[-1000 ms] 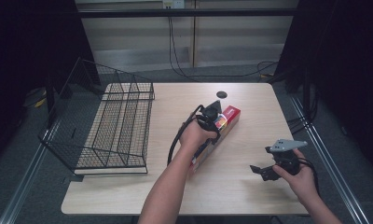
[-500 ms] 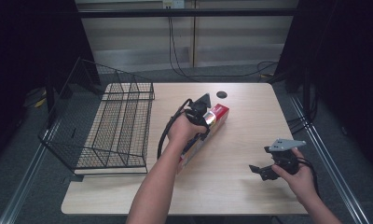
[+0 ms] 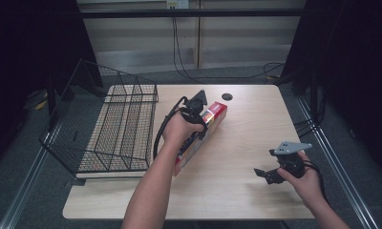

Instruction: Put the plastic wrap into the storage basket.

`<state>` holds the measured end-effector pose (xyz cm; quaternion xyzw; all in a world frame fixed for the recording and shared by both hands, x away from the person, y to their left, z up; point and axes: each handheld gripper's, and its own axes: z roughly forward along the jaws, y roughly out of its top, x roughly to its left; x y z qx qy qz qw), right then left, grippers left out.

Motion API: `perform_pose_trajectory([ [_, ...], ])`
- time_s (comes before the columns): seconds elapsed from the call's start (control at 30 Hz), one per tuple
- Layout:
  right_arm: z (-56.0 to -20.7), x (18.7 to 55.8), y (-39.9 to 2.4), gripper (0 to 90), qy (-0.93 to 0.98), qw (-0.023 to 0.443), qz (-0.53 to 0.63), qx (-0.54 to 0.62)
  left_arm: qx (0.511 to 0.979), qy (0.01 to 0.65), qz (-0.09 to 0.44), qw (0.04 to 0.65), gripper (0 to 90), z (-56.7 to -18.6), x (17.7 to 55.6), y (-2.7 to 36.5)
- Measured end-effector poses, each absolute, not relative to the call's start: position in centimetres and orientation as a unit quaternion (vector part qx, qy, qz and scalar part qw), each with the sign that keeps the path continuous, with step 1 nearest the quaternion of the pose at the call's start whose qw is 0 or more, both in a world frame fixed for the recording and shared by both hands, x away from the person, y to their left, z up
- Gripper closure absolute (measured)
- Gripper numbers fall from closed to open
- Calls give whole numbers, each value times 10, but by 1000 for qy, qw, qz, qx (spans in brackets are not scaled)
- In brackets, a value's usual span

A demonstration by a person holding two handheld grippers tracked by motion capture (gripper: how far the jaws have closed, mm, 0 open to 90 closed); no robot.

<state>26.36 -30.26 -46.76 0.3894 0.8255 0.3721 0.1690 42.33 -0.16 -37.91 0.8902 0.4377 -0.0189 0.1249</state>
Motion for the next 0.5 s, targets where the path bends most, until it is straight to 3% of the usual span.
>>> perform_pose_trajectory([
  [0.5,-466,262,-302,24,825,172,374,387,879,460,-12,124,454,-366,424,12],
])
